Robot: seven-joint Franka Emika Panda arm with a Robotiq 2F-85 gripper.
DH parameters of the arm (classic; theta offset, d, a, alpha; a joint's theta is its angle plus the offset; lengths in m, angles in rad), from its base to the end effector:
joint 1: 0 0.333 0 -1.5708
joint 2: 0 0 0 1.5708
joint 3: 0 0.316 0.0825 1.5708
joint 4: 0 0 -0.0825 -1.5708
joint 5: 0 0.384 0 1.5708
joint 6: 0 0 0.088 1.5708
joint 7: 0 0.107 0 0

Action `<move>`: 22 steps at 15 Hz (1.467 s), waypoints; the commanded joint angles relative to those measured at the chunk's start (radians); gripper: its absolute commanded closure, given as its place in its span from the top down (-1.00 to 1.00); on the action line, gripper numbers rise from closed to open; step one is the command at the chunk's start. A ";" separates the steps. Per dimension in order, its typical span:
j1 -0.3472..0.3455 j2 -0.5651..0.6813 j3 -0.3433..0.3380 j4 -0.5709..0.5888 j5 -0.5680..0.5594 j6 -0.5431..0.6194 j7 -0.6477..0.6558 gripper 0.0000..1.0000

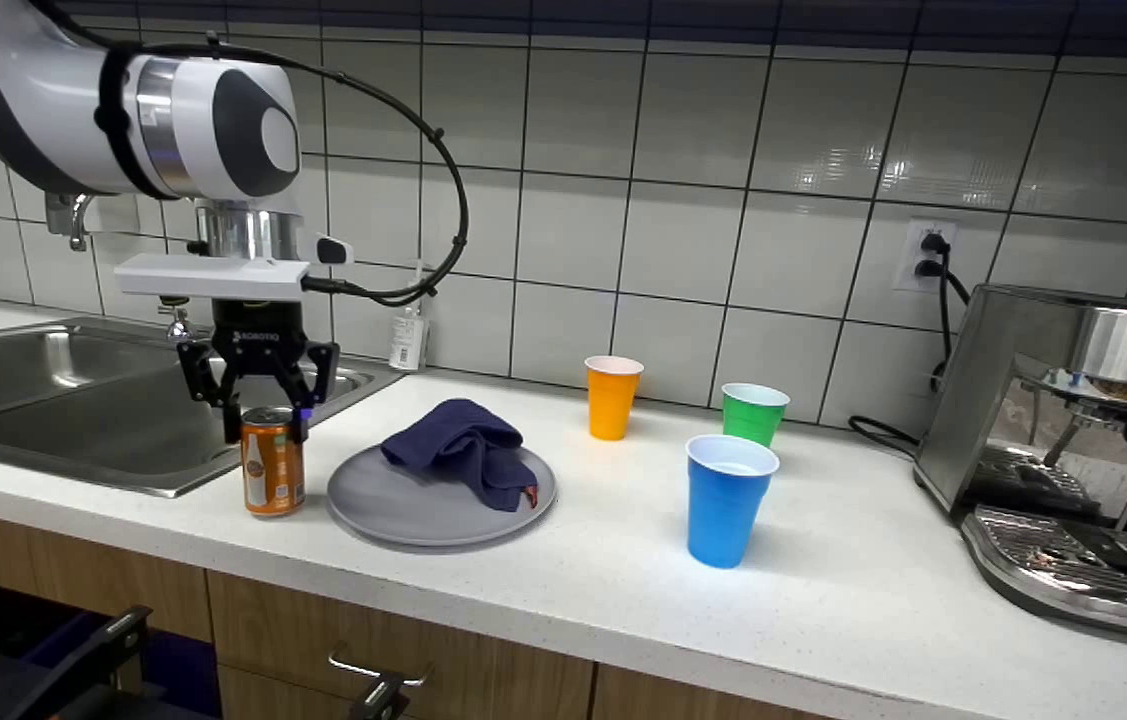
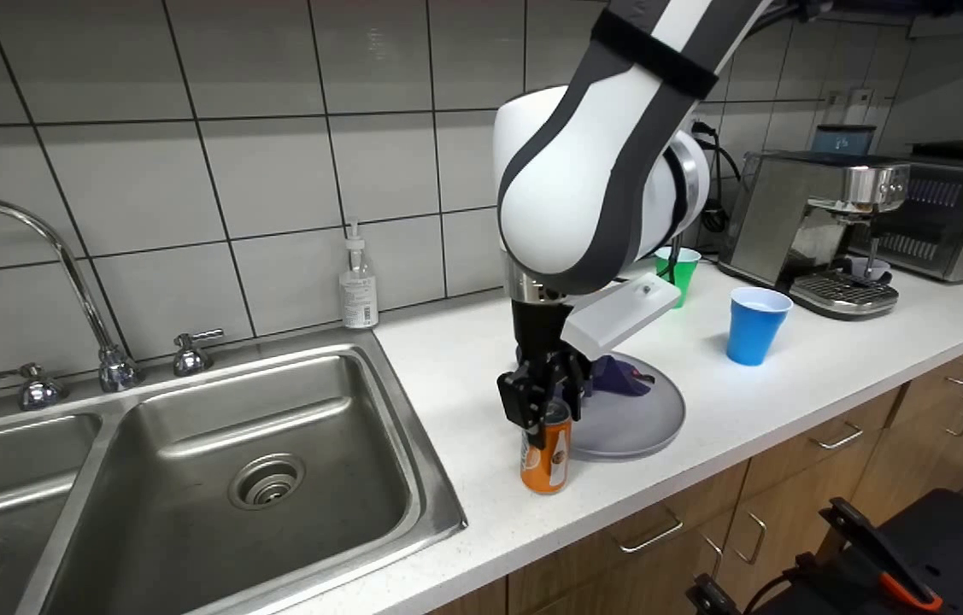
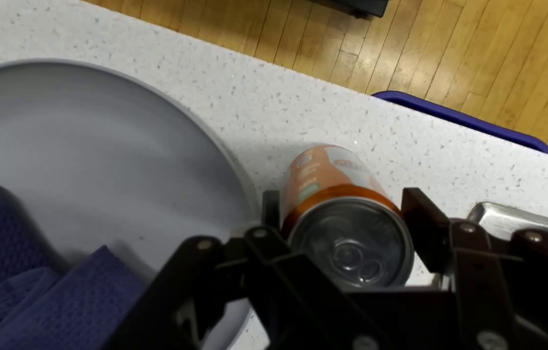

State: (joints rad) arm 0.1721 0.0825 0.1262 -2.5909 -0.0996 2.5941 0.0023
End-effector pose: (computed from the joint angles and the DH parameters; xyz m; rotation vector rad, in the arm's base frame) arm 0.4144 0.1304 0.2223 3.0338 0.5883 -0.1106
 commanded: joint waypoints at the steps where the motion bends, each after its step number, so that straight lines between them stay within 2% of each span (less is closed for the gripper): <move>1: -0.014 -0.059 0.008 -0.018 0.011 -0.021 -0.049 0.87; 2: -0.016 -0.079 0.007 -0.024 0.013 -0.026 -0.062 0.98; 3: -0.018 -0.092 0.008 -0.024 0.023 -0.035 -0.081 1.00; 7: -0.027 -0.142 -0.006 -0.014 0.033 -0.057 -0.110 1.00; 12: -0.058 -0.166 -0.048 0.024 0.098 -0.112 -0.119 1.00; 16: -0.098 -0.159 -0.084 0.054 0.066 -0.105 -0.070 1.00; 22: -0.149 -0.123 -0.125 0.120 0.090 -0.146 0.026 1.00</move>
State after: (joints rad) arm 0.0485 -0.0606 0.0078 -2.5234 -0.0253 2.5107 -0.0361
